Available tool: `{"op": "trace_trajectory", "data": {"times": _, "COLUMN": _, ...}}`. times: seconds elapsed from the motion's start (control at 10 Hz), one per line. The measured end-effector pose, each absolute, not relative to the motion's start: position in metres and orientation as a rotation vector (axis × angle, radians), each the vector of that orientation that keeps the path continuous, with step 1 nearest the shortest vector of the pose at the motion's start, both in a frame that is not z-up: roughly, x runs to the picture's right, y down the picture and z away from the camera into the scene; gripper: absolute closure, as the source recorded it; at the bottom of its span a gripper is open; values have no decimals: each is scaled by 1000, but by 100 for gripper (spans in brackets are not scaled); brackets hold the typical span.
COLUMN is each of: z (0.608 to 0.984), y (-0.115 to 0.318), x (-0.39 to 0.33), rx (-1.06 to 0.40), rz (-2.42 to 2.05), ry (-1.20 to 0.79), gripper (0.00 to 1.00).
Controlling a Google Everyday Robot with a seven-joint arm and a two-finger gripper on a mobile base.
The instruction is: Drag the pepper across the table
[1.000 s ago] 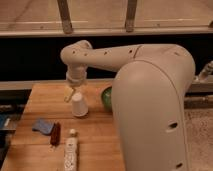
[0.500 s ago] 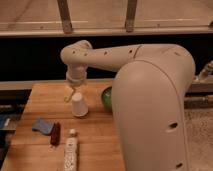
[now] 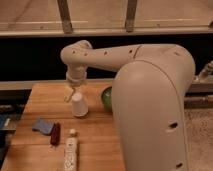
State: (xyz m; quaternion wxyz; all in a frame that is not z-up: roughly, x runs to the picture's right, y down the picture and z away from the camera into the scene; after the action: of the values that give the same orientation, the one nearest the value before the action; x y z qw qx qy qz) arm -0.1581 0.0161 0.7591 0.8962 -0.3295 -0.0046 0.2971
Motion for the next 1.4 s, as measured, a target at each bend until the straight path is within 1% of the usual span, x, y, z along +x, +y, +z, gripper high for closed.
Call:
{"op": "trace_trajectory", "data": {"times": 0.6, "z": 756, "y": 21, "x": -158, "rx": -686, "rz": 601, "ry": 7, "gripper": 20}}
{"op": "trace_trajectory", "data": {"times": 0.7, "z": 752, "y": 26, "x": -162, "rx": -687, "rz": 592, "ry": 16, "gripper": 20}}
{"op": "trace_trajectory", "data": {"times": 1.0, "z": 724, "y": 50, "x": -200, "rx": -679, "rz": 511, "ry": 27, "gripper": 20}}
{"op": "trace_trajectory", "data": {"times": 1.4, "z": 713, "y": 55, "x": -226, "rx": -684, "rz": 451, "ry": 13, "gripper": 20}}
